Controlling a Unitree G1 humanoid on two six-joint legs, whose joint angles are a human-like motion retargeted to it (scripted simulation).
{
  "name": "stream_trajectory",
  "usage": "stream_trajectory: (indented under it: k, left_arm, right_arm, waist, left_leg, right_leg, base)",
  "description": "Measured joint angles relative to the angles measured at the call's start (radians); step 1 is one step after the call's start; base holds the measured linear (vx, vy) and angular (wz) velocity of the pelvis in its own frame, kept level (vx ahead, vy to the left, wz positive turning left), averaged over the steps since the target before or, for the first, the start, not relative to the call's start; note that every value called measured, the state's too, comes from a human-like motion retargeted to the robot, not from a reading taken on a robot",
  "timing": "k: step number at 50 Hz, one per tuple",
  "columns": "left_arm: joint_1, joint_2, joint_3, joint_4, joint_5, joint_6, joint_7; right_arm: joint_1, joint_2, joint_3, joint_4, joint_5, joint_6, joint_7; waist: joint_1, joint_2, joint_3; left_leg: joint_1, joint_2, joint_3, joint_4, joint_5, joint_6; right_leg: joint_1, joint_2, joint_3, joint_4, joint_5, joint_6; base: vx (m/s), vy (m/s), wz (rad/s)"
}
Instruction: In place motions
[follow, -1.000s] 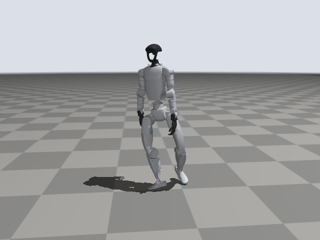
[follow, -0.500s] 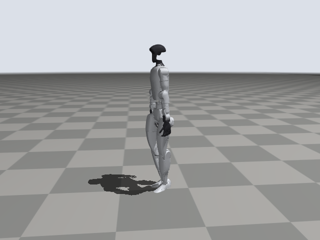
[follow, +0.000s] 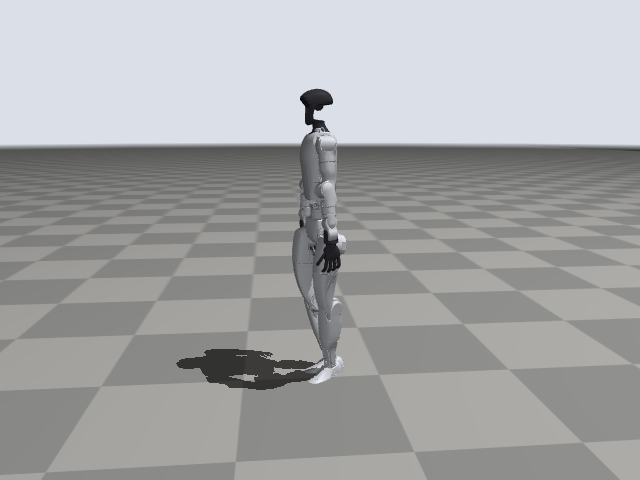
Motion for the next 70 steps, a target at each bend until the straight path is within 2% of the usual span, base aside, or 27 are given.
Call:
stream_trajectory:
  k: [11, 15, 20, 24, 28, 33, 35, 36, 38, 40, 43, 49, 52, 60, 67, 68, 70]
  left_arm:
    - [0.072, 0.022, 0.013, -0.091, 0.002, 0.003, -0.025]
    - [0.071, 0.025, 0.008, -0.106, -0.008, 0.003, -0.021]
    - [0.045, 0.008, 0.003, -0.145, -0.002, -0.002, 0.0]
    - [0.026, -0.002, -0.007, -0.182, -0.008, -0.009, -0.014]
    - [0.019, 0.011, 0.0, -0.188, -0.009, -0.01, -0.025]
    - [0.007, 0.044, 0.032, -0.159, -0.038, -0.007, -0.023]
    - [0.01, 0.054, 0.045, -0.154, -0.051, -0.008, -0.016]
    - [0.012, 0.057, 0.051, -0.151, -0.059, -0.01, -0.01]
    - [0.012, 0.063, 0.063, -0.141, -0.077, -0.013, 0.002]
    - [0.011, 0.061, 0.08, -0.127, -0.092, -0.015, 0.015]
    - [0.009, 0.048, 0.117, -0.101, -0.099, -0.014, 0.025]
    - [0.002, 0.025, 0.199, -0.06, -0.128, -0.027, 0.046]
    - [0.024, 0.021, 0.234, -0.028, -0.144, -0.026, 0.045]
    - [0.096, 0.032, 0.322, 0.025, -0.142, -0.019, 0.056]
    - [0.113, 0.079, 0.38, -0.012, -0.14, -0.013, 0.044]
    - [0.105, 0.087, 0.381, -0.014, -0.143, -0.011, 0.043]
    - [0.084, 0.1, 0.373, -0.016, -0.151, -0.007, 0.039]
  right_arm:
    - [-0.05, 0.012, 0.105, -0.083, 0.051, -0.035, 0.017]
    - [-0.079, -0.009, 0.199, -0.084, -0.045, -0.044, 0.052]
    - [-0.102, -0.027, 0.239, -0.09, -0.113, -0.061, 0.04]
    - [-0.097, -0.042, 0.207, -0.082, -0.057, -0.069, 0.046]
    - [-0.079, -0.052, 0.146, -0.053, -0.024, -0.058, 0.052]
    - [-0.024, -0.054, 0.049, -0.041, -0.033, -0.059, 0.027]
    - [0.0, -0.056, 0.019, -0.038, -0.035, -0.061, 0.017]
    - [0.011, -0.056, 0.007, -0.036, -0.038, -0.062, 0.013]
    - [0.027, -0.058, -0.015, -0.029, -0.042, -0.063, 0.006]
    - [0.036, -0.064, -0.024, -0.014, -0.037, -0.062, -0.001]
    - [0.038, -0.077, -0.031, 0.026, -0.018, -0.052, -0.011]
    - [-0.023, -0.078, -0.037, 0.074, 0.031, -0.025, -0.006]
    - [-0.047, -0.066, -0.041, 0.033, 0.011, -0.03, -0.009]
    - [-0.056, -0.029, 0.023, -0.125, 0.026, -0.088, 0.007]
    - [-0.042, -0.003, 0.074, -0.111, 0.005, -0.095, 0.035]
    - [-0.035, -0.003, 0.079, -0.108, -0.003, -0.098, 0.037]
    - [-0.021, -0.007, 0.086, -0.102, -0.027, -0.101, 0.038]
  waist:
    - [0.036, -0.014, 0.031]
    - [0.086, -0.029, 0.059]
    - [0.194, -0.043, 0.105]
    - [0.264, -0.063, 0.155]
    - [0.307, -0.085, 0.16]
    - [0.252, -0.095, 0.1]
    - [0.237, -0.097, 0.068]
    - [0.234, -0.094, 0.056]
    - [0.221, -0.079, 0.037]
    - [0.226, -0.063, 0.033]
    - [0.258, -0.077, 0.023]
    - [0.413, -0.127, 0.091]
    - [0.465, -0.142, 0.099]
    - [0.456, -0.171, 0.045]
    - [0.434, -0.223, -0.018]
    - [0.434, -0.229, -0.02]
    - [0.428, -0.223, -0.021]
  left_leg:
    - [-0.044, -0.008, -0.065, 0.022, 0.026, -0.004]
    - [-0.068, -0.02, -0.1, 0.029, 0.057, -0.001]
    - [-0.127, -0.05, -0.15, 0.054, 0.103, 0.006]
    - [-0.148, -0.09, -0.185, 0.06, 0.052, 0.041]
    - [-0.151, -0.045, 0.016, 0.048, -0.055, 0.038]
    - [-0.075, 0.073, 0.51, 0.039, -0.146, -0.028]
    - [-0.029, 0.101, 0.729, 0.039, -0.153, -0.046]
    - [-0.02, 0.109, 0.788, 0.035, -0.128, -0.054]
    - [-0.012, 0.122, 0.846, 0.013, -0.021, -0.079]
    - [-0.022, 0.117, 0.8, -0.021, 0.037, -0.094]
    - [-0.045, 0.087, 0.737, -0.008, 0.008, -0.072]
    - [-0.005, 0.052, 0.706, 0.001, -0.022, -0.069]
    - [0.0, 0.038, 0.696, -0.004, -0.031, -0.068]
    - [-0.007, 0.035, 0.69, -0.005, -0.046, -0.078]
    - [-0.015, 0.029, 0.626, -0.023, -0.046, -0.091]
    - [-0.013, 0.028, 0.614, -0.027, -0.048, -0.09]
    - [-0.008, 0.036, 0.58, -0.032, -0.053, -0.083]
  right_leg:
    - [-0.033, -0.003, -0.03, 0.072, -0.051, -0.009]
    - [-0.036, -0.02, -0.083, 0.1, -0.074, -0.011]
    - [-0.033, -0.071, -0.205, 0.102, -0.093, -0.008]
    - [-0.01, -0.134, -0.356, 0.112, -0.127, 0.005]
    - [0.022, -0.2, -0.551, 0.109, -0.157, 0.042]
    - [0.074, -0.232, -0.871, 0.072, -0.166, 0.13]
    - [0.088, -0.231, -0.97, 0.059, -0.161, 0.158]
    - [0.094, -0.228, -1.004, 0.057, -0.157, 0.169]
    - [0.109, -0.212, -1.071, 0.06, -0.15, 0.191]
    - [0.128, -0.193, -1.108, 0.067, -0.146, 0.205]
    - [0.145, -0.205, -1.142, 0.07, -0.139, 0.213]
    - [0.184, -0.234, -1.14, 0.078, -0.144, 0.207]
    - [0.189, -0.244, -1.126, 0.078, -0.139, 0.203]
    - [0.193, -0.233, -1.134, 0.061, -0.114, 0.202]
    - [0.216, -0.206, -1.172, 0.038, -0.075, 0.208]
    - [0.226, -0.202, -1.181, 0.036, -0.062, 0.202]
    - [0.25, -0.198, -1.141, 0.052, -0.02, 0.148]
  base:
    - [-0.03, 0.0, 0.3]
    - [-0.07, 0.03, 0.72]
    - [-0.13, 0.07, 1.29]
    - [-0.09, 0.11, 2.46]
    - [0.01, 0.17, 3.3]
    - [0.11, 0.19, 4.2]
    - [0.22, 0.32, 3.5]
    - [0.22, 0.27, 3.0]
    - [0.22, 0.31, 2.6]
    - [0.22, 0.46, 1.98]
    - [0.17, 0.32, 1.12]
    - [0.05, 0.24, 0.08]
    - [0.13, 0.12, -0.14]
    - [0.18, 0.07, 0.16]
    - [0.23, -0.04, 0.37]
    - [0.24, -0.03, 0.58]
    - [0.25, 0.01, 0.85]
